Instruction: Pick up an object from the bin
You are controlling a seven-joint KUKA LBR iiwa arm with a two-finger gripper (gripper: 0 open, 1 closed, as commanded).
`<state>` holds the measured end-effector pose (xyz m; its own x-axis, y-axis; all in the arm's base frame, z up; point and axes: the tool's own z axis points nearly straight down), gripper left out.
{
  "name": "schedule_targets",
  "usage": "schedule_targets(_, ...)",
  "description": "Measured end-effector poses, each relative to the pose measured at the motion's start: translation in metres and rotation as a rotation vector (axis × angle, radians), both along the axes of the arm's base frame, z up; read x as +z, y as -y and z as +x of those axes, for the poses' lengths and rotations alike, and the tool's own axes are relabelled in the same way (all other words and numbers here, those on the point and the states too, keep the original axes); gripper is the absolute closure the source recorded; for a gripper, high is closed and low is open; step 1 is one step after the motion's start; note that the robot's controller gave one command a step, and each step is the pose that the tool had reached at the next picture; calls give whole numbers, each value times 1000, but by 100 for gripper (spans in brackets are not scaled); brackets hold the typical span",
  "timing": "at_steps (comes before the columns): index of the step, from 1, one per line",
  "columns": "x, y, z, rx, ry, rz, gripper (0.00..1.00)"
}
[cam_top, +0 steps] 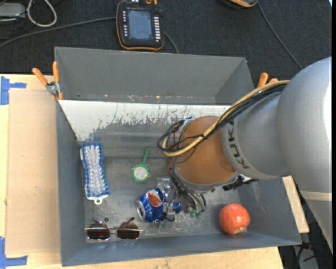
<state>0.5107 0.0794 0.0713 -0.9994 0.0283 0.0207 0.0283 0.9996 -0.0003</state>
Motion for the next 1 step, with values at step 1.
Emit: schedule_targets(1, 33, 0, -2, -1, -6, -1, 100)
